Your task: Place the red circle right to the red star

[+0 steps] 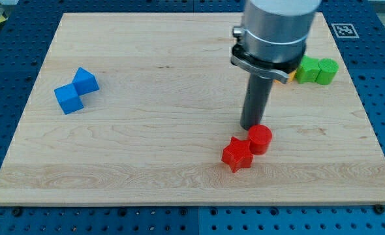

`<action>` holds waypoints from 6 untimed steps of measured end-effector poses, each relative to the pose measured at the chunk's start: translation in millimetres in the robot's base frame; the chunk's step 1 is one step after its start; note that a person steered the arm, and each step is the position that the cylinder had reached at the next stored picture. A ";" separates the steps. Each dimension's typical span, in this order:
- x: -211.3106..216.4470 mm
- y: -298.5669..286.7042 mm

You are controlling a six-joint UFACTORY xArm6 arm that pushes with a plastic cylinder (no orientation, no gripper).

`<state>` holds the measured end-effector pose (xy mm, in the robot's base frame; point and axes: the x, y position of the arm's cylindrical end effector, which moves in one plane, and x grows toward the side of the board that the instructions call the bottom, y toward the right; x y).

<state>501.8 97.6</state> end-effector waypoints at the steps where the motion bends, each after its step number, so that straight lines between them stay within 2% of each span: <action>1: 0.4 1.9; 6: 26.9 18.2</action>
